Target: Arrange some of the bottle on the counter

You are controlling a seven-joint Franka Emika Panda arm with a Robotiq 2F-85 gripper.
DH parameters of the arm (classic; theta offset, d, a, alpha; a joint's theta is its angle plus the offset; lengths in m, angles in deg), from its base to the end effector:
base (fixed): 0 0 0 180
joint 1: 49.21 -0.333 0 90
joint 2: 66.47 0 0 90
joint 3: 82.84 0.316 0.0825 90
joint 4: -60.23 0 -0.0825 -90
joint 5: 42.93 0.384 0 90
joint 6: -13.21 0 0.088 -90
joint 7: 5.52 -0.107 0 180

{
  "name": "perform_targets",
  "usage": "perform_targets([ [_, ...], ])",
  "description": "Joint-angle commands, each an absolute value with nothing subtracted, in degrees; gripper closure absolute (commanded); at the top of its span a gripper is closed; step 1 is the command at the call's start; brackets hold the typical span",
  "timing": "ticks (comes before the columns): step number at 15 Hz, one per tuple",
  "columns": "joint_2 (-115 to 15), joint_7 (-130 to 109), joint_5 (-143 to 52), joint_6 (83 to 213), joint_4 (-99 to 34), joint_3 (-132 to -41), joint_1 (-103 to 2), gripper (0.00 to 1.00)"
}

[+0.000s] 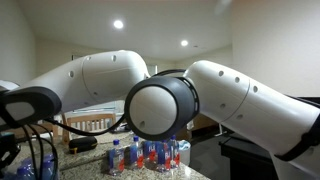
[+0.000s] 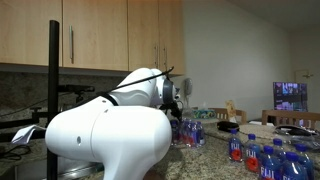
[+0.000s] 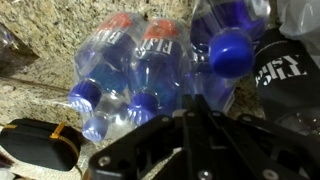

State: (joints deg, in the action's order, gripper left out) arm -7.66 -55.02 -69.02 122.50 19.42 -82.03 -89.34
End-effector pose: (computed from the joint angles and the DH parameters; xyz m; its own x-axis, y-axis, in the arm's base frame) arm 0.6373 0.5032 0.3594 0.9120 -0.0009 0.4101 -0.0777 -0.9823 0.1707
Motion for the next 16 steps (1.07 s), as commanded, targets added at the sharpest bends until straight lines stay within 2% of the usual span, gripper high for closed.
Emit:
perform_targets([
  [1, -6.3, -52.4, -68.0, 120.4, 22.5, -81.2, -88.8, 0.94],
  [16, -5.3, -52.4, -68.0, 119.7, 24.2, -81.0, -88.8, 0.93],
])
